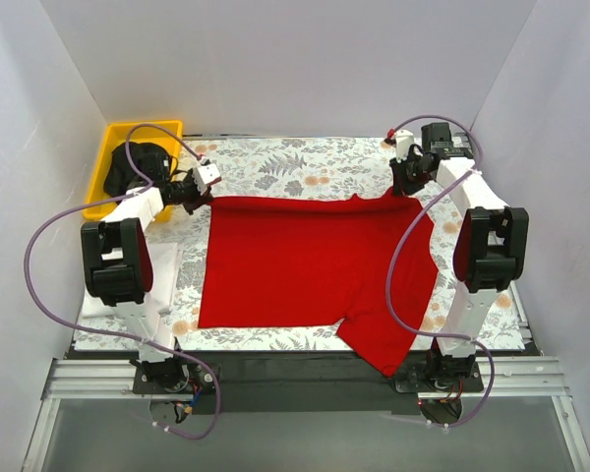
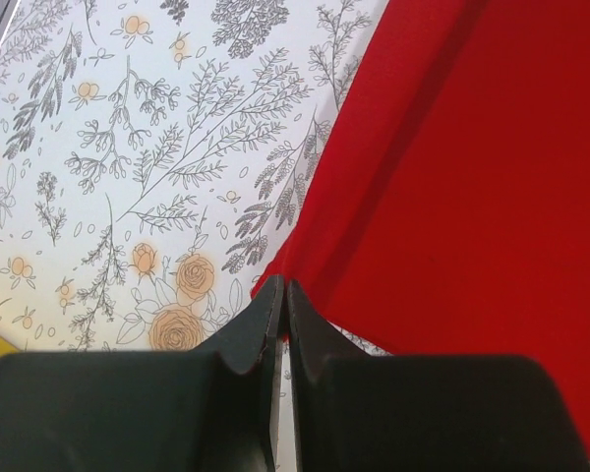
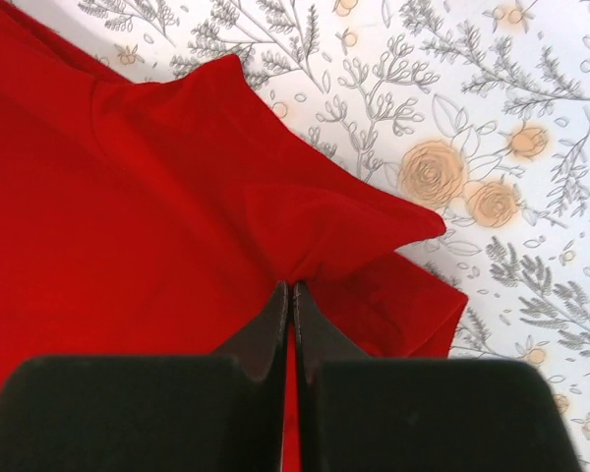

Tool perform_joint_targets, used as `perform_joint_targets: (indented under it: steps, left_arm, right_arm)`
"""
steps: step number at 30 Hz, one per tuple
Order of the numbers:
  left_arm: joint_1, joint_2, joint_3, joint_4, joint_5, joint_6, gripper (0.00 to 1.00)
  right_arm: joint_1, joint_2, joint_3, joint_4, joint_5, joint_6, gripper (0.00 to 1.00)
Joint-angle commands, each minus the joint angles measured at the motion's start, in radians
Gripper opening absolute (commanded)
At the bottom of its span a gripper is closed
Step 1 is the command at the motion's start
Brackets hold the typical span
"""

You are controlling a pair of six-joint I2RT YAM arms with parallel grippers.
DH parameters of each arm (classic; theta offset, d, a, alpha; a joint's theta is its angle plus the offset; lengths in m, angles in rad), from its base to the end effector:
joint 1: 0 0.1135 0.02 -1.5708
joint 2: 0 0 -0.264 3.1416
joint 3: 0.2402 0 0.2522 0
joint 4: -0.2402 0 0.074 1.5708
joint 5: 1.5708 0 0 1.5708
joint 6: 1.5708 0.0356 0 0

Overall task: Fold and stack the t-shirts
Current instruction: Fold the tshirt

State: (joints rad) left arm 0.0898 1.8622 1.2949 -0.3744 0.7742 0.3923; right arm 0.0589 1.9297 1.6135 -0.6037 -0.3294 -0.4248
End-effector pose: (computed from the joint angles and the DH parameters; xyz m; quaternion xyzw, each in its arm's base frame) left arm 0.3938 0.0105 0.2049 0.2481 0.8529 -0.2802 0.3639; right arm 0.4280 0.0368 0.2559 -0.2747 0.8949 0.0954 0.3384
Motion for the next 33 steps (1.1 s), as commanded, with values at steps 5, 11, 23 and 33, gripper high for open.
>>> perform_joint_targets:
  steps: [5, 11, 23, 33]
  left_arm:
    - [0.007, -0.110, -0.066, -0.026, 0.004, 0.112, 0.00]
    - [0.007, -0.110, -0.092, -0.034, -0.009, 0.134, 0.00]
    - [0.007, -0.147, -0.177, -0.103, -0.016, 0.214, 0.00]
    - [0.007, -0.155, -0.171, -0.152, -0.050, 0.208, 0.00]
  right_arm:
    - [-0.005, -0.118, -0.115, 0.004, -0.025, -0.017, 0.01]
    - [-0.005, -0.150, -0.190, 0.007, -0.017, -0.017, 0.01]
    - [-0.007, -0.126, -0.254, 0.013, 0.030, -0.049, 0.01]
    - [-0.007, -0.135, -0.222, 0.010, 0.039, -0.058, 0.01]
